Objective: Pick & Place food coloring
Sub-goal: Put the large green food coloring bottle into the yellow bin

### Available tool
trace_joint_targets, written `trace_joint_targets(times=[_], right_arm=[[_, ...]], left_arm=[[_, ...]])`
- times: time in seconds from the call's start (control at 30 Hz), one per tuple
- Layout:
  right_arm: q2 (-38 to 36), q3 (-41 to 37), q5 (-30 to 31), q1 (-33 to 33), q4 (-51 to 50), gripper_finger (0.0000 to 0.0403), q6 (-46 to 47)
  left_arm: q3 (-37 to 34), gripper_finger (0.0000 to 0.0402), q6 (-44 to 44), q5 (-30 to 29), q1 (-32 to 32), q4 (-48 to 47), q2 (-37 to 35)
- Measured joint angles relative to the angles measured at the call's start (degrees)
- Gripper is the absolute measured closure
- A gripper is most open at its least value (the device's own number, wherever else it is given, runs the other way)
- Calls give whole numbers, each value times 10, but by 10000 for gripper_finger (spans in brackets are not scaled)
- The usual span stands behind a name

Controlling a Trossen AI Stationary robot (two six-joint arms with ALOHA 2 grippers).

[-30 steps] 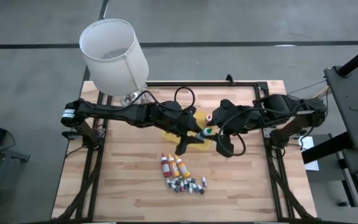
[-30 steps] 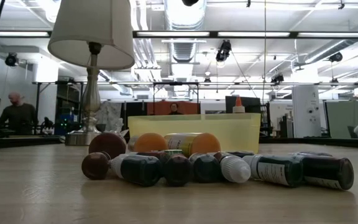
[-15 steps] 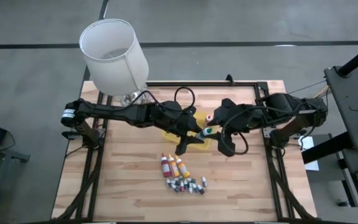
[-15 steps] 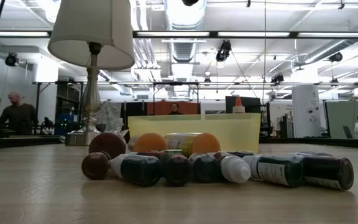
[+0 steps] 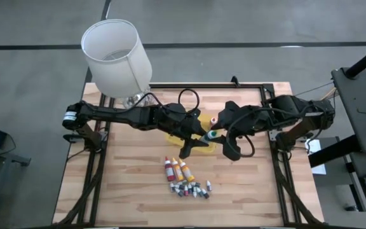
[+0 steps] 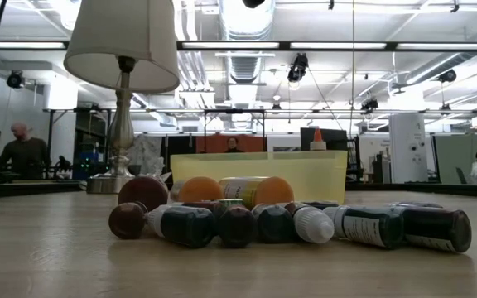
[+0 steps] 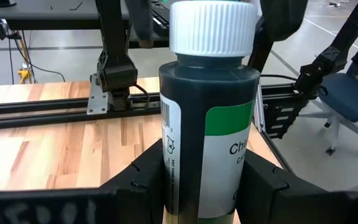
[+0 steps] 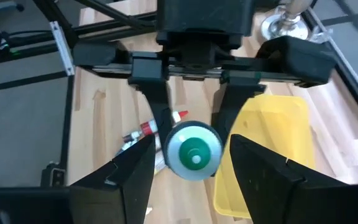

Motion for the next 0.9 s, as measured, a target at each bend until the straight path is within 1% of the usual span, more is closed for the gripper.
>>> trace_joint_targets(times=[0.37, 0.5, 0.77, 0.9], right_arm=[[1, -1, -9, -8, 0, 224, -1], [1, -2, -11, -8, -2, 242, -2], [1, -2, -11, -8, -3, 293, -2], [1, -2, -11, -8, -3, 297, -2]], left_arm=[[0, 280, -2, 0, 0, 3, 0], [0, 280, -4, 0, 0, 9, 0], [0, 280, -5, 0, 0, 11, 0], [0, 280, -16, 0, 0, 11, 0]])
